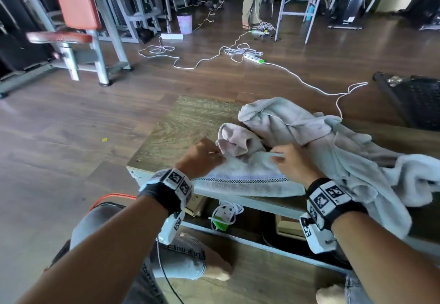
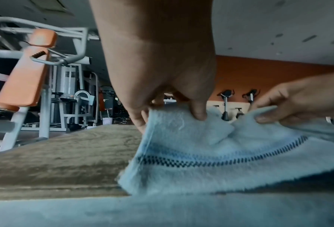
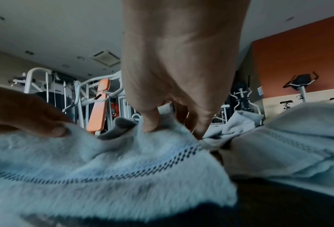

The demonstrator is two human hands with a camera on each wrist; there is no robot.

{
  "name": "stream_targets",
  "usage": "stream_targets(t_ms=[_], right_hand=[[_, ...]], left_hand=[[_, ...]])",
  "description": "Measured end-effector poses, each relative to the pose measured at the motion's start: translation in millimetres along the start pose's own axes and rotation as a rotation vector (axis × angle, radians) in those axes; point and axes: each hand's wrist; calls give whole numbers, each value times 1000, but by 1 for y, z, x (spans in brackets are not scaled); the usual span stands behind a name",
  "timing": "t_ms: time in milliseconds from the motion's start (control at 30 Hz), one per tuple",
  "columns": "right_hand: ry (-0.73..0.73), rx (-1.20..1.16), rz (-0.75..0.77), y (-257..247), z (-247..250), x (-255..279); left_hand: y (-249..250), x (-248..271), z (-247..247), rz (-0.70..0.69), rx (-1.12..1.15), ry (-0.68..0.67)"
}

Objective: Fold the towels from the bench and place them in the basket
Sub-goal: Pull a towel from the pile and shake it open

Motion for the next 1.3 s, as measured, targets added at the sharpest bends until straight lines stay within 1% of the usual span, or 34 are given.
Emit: stream_targets(t_ms=[67,133,167,200,233,333,433,500,600,633,667,733,800,867,900,967,1067,1133,1200,1300], right_hand=[[-75,26,50,-3,-18,2],[-177,15,57,-9,-34,7],[-193,-7,67,-12,-40,10],[-191,-33,87,-14,-43,11],[-191,-49,103,-14,-45,11],[-237,-61,118,-20,-38,9],[-254,-122,127,-40,-21,0],[-215,-194,157,-62,-9,-12],[10,-221,270,-94,5,-52],[77,-232,302,-106,11,-71],[134,-250,344,-120,17,-92],[212,-258,435,-144,32,-137],[267,-155,478,-152,50,-183],[373,-61,442,-144,71,-219],[429,-29,417,-138,82,-229],[497,24,356,-126,98,-238],[503,99,327,-121,104,-232],[506,83,335,-122,103,-227],[479,38,316,-119,100,-228],[377,-48,209,-107,96,-237]], left_hand=[[2,1,-14,-22,22,-116],[-2,0,-29,-76,-128,-207],[-5,0,-35,-117,-179,-214],[-9,0,-39,-153,-200,-197],[-9,1,-40,-160,-187,-181],[-6,4,-36,-194,-89,-93],[0,4,-14,-151,-49,-39],[5,-3,10,-205,-19,26],[15,-31,62,-321,-13,224],[19,-45,81,-349,-6,288],[23,-61,100,-349,2,341],[30,-94,136,-313,1,418],[35,-119,171,-215,-75,452],[31,-137,201,-101,-184,488],[25,-143,214,-53,-237,524],[10,-152,231,21,-336,578],[-3,-158,232,61,-415,591],[-5,-159,226,67,-423,632],[-4,-157,222,122,-383,651],[-6,-159,219,245,-259,592]])
Point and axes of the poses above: each hand's wrist, its own x-axis away from the middle knuckle, its own z-axis out of the back of the hand, y = z × x, and after that the axes turned 4 degrees about -x, right-handed
